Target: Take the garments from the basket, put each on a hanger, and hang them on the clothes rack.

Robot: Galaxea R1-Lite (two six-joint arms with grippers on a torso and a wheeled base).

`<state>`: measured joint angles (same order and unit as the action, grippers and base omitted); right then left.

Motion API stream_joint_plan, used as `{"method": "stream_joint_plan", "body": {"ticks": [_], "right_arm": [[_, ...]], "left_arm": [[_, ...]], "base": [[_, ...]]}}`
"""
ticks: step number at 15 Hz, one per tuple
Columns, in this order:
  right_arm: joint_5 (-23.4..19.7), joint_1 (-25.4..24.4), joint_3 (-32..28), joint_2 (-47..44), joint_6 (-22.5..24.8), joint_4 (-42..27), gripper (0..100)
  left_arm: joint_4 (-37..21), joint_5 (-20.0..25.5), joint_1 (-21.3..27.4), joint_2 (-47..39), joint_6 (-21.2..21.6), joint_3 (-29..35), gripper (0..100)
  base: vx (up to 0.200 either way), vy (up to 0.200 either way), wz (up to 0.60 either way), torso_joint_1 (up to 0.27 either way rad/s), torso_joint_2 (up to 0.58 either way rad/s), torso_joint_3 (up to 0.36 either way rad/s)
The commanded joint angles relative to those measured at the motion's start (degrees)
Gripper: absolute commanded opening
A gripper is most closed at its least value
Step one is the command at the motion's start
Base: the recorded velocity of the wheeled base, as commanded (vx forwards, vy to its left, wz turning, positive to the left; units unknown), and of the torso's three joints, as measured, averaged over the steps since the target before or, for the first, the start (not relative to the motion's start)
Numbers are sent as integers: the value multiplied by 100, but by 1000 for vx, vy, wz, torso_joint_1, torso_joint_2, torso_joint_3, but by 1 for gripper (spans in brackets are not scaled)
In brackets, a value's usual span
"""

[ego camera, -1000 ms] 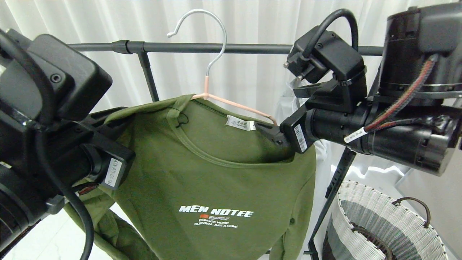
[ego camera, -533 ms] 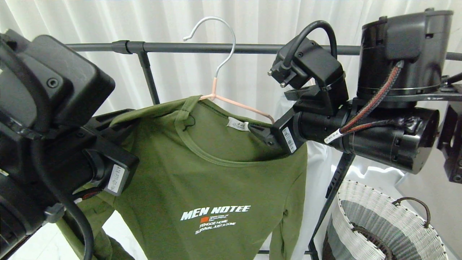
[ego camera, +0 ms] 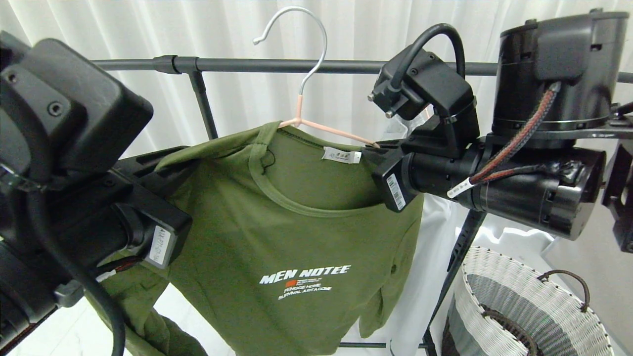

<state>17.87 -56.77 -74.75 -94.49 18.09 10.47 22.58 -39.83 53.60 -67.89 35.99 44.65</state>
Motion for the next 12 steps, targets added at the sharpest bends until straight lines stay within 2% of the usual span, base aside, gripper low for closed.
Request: {"method": "stream_joint_plan", "body": {"ticks": [1, 4, 5, 12], "right_arm": [[6, -1, 5, 45, 1, -1, 0], [15, -1, -4, 53, 1, 8, 0], [23, -1, -4, 62, 10, 25, 0], [76, 61, 75, 326, 54, 113, 0]], "left_arm": [[1, -8, 1, 4, 5, -1, 0], [1, -8, 1, 4, -4, -9, 0], [1, -8, 1, 4, -13, -9, 100], [1, 1, -34, 285, -22, -238, 100]], "base": [[0, 0, 0, 0, 0, 0], [0, 0, 0, 0, 0, 0], [0, 0, 0, 0, 0, 0], [0, 0, 0, 0, 0, 0]]}}
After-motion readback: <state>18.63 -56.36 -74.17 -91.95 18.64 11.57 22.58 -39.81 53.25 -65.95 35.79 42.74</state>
